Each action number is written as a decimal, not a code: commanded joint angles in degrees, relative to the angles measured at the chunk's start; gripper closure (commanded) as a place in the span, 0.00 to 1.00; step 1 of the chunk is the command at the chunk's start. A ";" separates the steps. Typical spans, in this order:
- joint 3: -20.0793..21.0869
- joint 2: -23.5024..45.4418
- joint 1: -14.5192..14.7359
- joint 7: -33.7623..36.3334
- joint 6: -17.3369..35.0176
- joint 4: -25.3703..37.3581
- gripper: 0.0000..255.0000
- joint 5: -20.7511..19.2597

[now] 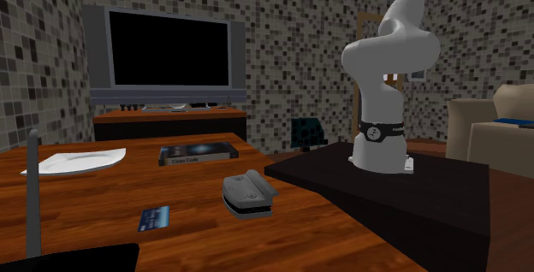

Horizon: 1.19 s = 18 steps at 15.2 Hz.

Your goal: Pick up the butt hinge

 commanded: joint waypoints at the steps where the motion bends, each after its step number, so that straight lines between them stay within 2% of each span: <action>1: 0.00 0.00 0.00 0.00 0.00 0.00 0.00 0.00; 10: -8.09 -3.99 0.04 -12.51 15.09 -17.81 0.00 -6.54; 14: -12.61 -2.81 -0.91 -18.21 23.01 -23.86 0.00 -10.46; 18: -17.66 1.14 -2.32 -24.01 32.24 -28.41 0.00 -14.88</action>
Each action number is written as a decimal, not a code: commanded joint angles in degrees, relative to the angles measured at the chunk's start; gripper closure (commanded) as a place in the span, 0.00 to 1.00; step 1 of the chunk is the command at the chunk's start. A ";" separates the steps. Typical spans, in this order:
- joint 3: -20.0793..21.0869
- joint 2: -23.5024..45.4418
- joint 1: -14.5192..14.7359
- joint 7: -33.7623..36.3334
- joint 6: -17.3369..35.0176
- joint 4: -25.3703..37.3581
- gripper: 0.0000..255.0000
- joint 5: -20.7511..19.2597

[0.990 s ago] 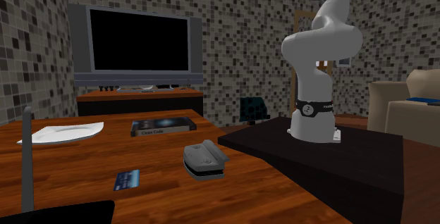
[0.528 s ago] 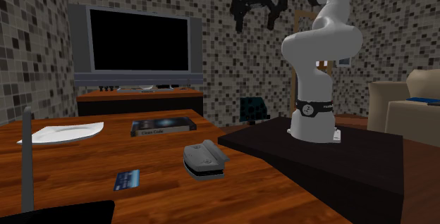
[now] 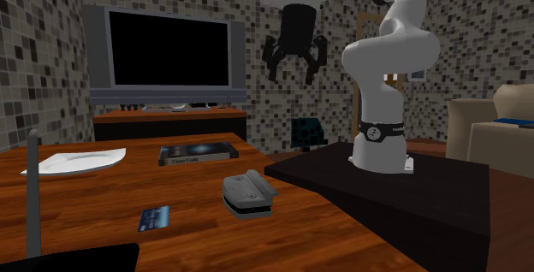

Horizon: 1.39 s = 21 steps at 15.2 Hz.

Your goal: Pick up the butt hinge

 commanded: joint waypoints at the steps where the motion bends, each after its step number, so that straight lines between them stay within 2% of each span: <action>1: -2.69 2.22 -0.84 -3.17 4.83 -1.98 0.00 -2.38; 5: -8.25 10.40 -1.97 -8.93 15.95 -4.15 0.00 -6.84; 9: -14.20 21.84 -1.64 -14.96 28.24 -4.15 0.00 -9.95; 11: -17.48 28.49 -0.34 -18.65 34.60 -3.39 0.00 -9.96; 13: -21.34 35.56 2.46 -23.85 40.97 -2.29 0.00 -7.42; 14: -23.73 39.22 4.93 -27.81 44.12 -1.69 0.00 -4.12; 15: -26.39 43.03 8.49 -33.96 47.23 -1.10 0.00 2.27; 16: -27.24 47.19 12.09 -45.21 50.04 -0.42 0.00 15.68; 17: -23.70 49.95 11.26 -55.26 51.25 0.45 0.00 28.07; 19: -15.76 52.87 6.36 -64.53 52.74 1.40 0.00 40.64; 21: -6.67 55.33 -0.90 -70.80 54.26 2.46 0.00 48.78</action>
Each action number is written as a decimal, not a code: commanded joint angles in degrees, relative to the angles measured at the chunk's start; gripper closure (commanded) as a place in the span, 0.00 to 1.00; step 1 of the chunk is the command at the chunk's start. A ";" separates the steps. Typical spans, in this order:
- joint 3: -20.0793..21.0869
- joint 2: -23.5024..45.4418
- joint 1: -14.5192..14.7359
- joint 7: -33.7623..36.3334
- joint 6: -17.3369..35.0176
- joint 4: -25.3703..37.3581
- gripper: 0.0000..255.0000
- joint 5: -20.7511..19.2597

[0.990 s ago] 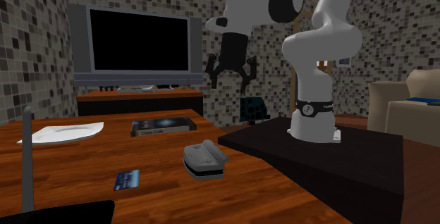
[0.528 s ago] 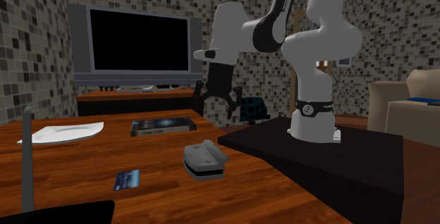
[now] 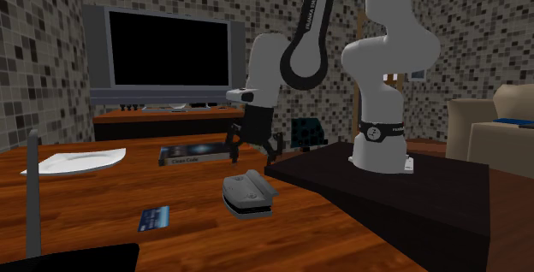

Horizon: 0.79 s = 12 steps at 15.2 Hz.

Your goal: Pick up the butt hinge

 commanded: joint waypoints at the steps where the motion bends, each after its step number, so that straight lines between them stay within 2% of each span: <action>1: 8.86 2.84 -7.11 -7.69 1.70 1.30 0.00 9.73; 3: 16.44 5.18 -13.67 -12.07 3.44 2.41 0.00 14.94; 4: 18.50 5.84 -15.53 -13.09 3.99 2.71 0.00 16.09; 5: 18.57 5.83 -15.64 -12.96 4.01 2.69 0.00 15.92; 6: 19.02 5.94 -15.86 -13.07 4.17 2.68 1.00 16.24; 12: 19.16 6.07 -15.90 -13.07 4.21 2.76 1.00 16.34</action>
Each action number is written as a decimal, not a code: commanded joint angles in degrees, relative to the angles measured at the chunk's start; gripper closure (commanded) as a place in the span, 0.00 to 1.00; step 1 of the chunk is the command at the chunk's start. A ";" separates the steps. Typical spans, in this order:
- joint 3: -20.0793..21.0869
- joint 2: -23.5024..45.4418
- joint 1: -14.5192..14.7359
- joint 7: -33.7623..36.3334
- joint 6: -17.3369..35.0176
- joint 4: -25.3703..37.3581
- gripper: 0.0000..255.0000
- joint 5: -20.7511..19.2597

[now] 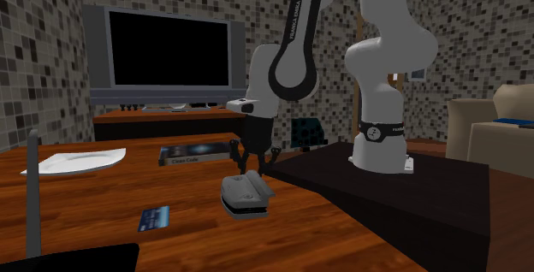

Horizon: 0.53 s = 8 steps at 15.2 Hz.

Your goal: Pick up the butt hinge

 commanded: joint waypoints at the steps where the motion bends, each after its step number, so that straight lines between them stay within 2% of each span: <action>1: -0.08 0.03 0.12 0.07 -0.09 -0.04 1.00 -0.06; 3: -0.53 -0.17 0.25 0.04 -0.25 -0.11 1.00 -0.35; 6: -11.90 -3.67 10.15 6.46 -2.90 -1.74 1.00 -7.98; 8: -20.55 -6.10 17.14 12.38 -4.44 -2.83 1.00 -15.56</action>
